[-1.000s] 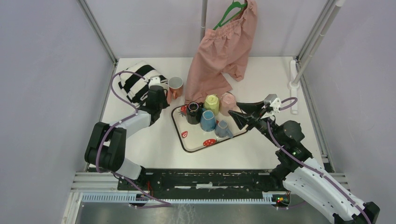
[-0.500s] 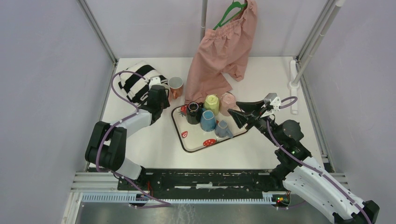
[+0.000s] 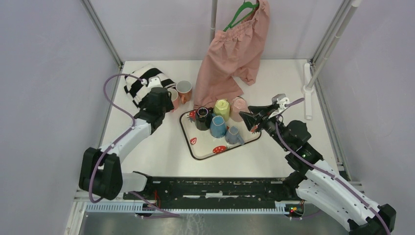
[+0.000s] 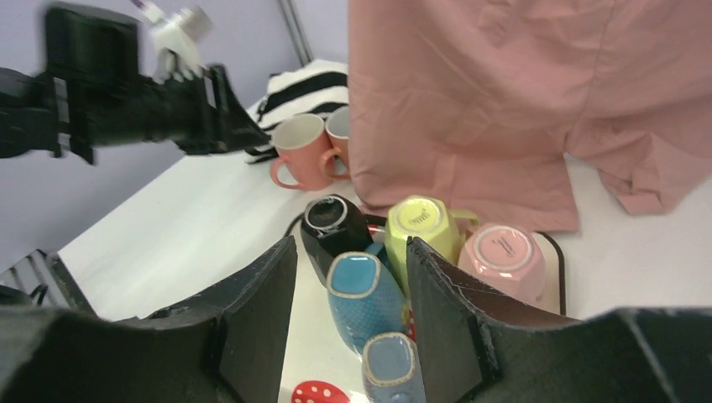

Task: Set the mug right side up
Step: Place the cup at the center of the board, then turn over the cup on the tray.

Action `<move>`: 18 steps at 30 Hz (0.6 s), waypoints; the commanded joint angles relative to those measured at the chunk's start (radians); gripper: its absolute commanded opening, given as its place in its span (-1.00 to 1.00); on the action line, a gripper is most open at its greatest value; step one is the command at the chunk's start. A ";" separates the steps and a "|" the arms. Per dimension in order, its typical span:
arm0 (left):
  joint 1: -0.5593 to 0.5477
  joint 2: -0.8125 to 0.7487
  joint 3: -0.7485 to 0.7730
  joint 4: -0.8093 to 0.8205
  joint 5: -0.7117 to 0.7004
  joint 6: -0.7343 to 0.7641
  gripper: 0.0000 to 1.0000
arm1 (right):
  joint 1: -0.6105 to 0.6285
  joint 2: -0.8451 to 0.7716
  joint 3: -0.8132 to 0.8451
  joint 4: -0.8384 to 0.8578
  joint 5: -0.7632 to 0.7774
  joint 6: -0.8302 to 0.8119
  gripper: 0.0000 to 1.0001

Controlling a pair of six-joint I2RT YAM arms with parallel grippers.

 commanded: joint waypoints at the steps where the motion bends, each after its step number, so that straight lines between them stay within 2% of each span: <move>1: -0.004 -0.118 0.051 -0.063 -0.007 -0.031 0.03 | 0.002 0.023 0.048 -0.054 0.096 -0.009 0.14; 6: -0.004 -0.219 0.058 -0.121 0.039 -0.021 0.14 | 0.003 0.066 0.088 -0.170 0.172 -0.080 0.13; 8: -0.004 -0.257 0.057 -0.139 0.066 -0.011 0.19 | 0.002 0.109 0.131 -0.285 0.176 -0.129 0.15; 13: -0.004 -0.336 0.059 -0.169 0.146 0.028 0.37 | 0.003 0.266 0.275 -0.590 0.114 -0.277 0.23; 18: -0.004 -0.388 0.061 -0.166 0.230 0.049 0.40 | 0.001 0.367 0.302 -0.704 0.053 -0.347 0.25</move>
